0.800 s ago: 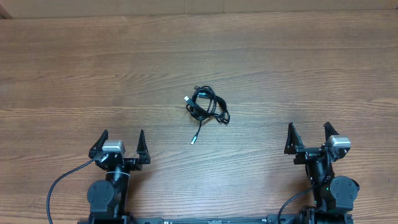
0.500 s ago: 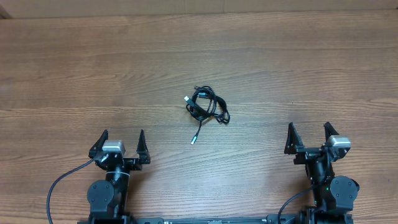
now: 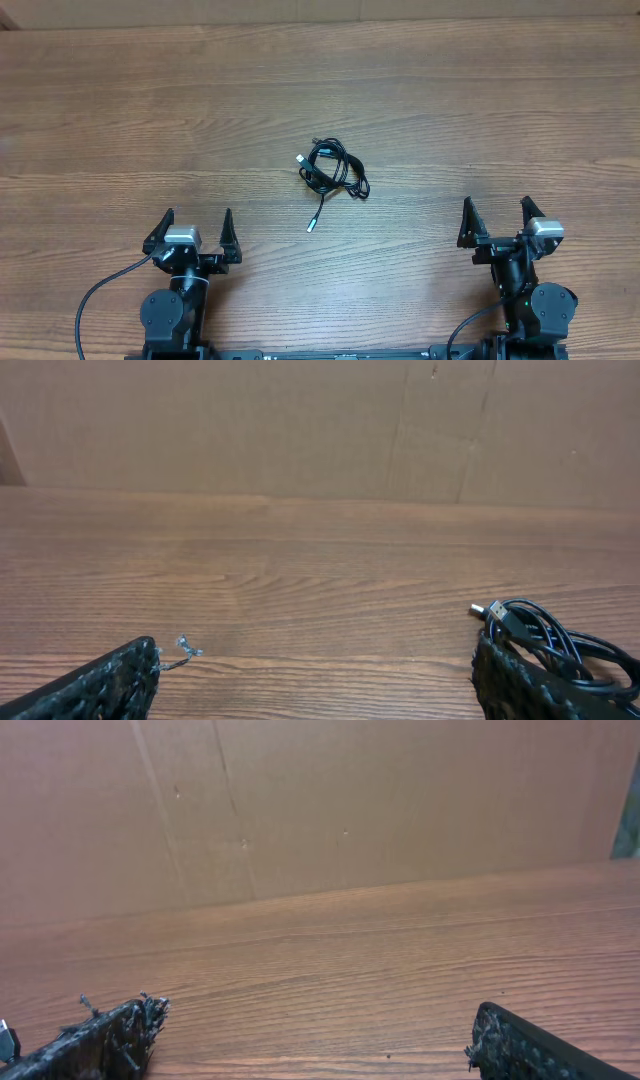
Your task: Untangle cables
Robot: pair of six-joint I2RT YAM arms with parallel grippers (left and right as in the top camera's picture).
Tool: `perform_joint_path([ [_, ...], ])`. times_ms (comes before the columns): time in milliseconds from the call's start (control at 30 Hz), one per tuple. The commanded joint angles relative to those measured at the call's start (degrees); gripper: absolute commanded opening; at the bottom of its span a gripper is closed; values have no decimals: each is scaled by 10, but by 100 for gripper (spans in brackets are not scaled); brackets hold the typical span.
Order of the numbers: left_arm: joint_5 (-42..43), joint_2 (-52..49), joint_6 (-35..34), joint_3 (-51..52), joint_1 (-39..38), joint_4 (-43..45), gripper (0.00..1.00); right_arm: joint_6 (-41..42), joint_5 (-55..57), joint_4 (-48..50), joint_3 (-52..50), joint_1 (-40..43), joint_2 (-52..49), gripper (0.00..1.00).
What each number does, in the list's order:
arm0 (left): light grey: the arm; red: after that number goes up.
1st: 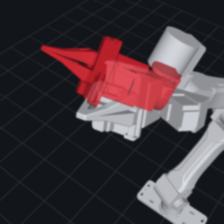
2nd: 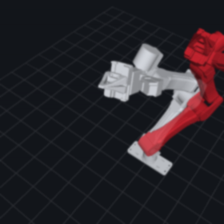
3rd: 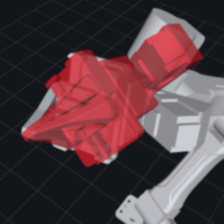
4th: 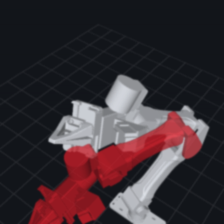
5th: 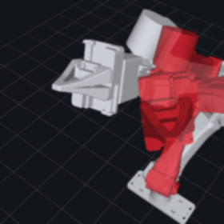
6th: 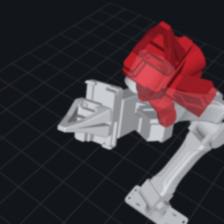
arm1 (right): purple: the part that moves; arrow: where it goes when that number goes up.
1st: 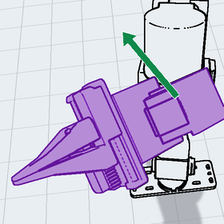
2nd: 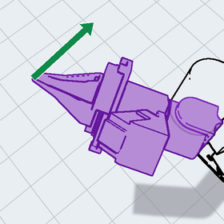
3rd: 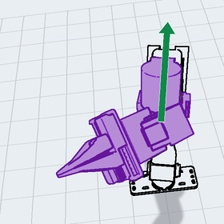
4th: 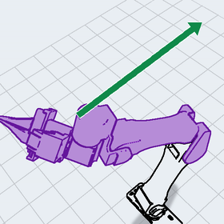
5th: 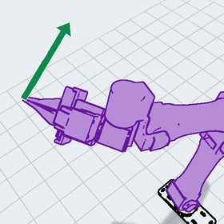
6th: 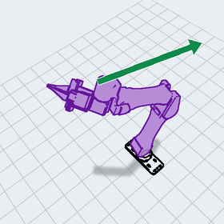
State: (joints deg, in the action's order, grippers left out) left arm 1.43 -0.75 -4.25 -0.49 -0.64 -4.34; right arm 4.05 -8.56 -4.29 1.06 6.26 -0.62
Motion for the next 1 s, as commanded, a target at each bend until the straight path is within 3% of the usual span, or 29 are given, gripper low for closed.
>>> perform_joint_path([
  [0,-2,5,9,2,3,-1,100,0,4,3,-6,-3,5,100],
  [967,-2,5,9,2,3,-1,100,0,4,3,-6,-3,5,100],
])
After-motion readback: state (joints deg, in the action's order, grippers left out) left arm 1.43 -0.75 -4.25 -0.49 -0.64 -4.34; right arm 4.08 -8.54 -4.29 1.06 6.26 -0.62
